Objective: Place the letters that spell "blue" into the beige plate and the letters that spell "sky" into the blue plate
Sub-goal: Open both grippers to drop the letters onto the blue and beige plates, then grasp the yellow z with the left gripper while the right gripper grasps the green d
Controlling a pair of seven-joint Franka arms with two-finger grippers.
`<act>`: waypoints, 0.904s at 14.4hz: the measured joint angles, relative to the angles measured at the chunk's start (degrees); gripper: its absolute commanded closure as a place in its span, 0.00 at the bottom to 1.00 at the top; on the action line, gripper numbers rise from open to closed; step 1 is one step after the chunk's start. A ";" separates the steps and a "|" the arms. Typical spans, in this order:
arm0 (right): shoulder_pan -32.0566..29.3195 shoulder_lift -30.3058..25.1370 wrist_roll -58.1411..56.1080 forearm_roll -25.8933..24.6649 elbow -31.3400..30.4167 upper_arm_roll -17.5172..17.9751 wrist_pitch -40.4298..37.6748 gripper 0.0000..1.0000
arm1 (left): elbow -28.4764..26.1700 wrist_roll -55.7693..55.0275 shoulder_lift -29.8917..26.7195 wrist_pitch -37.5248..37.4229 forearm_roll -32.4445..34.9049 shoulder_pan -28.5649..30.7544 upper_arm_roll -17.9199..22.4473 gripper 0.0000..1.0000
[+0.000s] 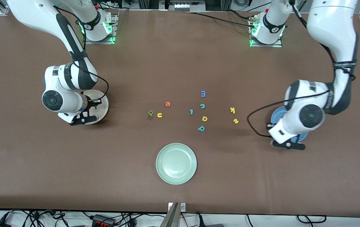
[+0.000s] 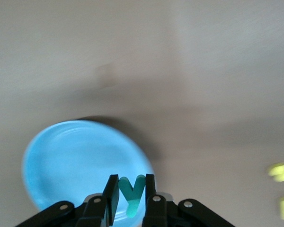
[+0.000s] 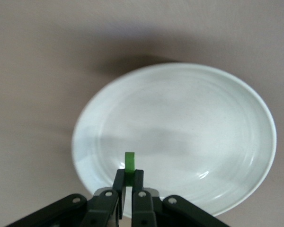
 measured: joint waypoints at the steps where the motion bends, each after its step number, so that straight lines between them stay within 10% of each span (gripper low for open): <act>1: -0.57 0.83 0.00 0.00 0.01 0.00 0.18 0.00 | -1.72 1.98 0.11 1.27 0.00 2.40 -0.07 0.96; 4: -1.21 1.27 0.23 0.01 0.35 0.07 0.45 0.00 | -9.01 3.38 0.31 9.81 0.00 5.15 -0.26 0.78; 5: -1.15 0.74 0.64 0.02 0.89 0.36 0.45 0.00 | -10.55 3.38 0.31 11.44 0.00 5.17 -0.36 0.59; 6: -0.83 0.12 1.05 0.02 1.63 0.75 0.45 0.00 | -11.26 3.38 0.31 12.11 0.00 5.15 -0.58 0.16; 7: -0.06 -0.47 1.44 0.03 2.78 1.12 0.46 0.00 | -11.39 3.38 0.28 12.25 0.00 5.11 -0.80 0.00; 13: 10.24 0.35 2.56 0.20 10.76 2.22 0.52 0.00 | -11.34 2.20 -1.43 11.96 -0.01 4.95 -6.58 0.00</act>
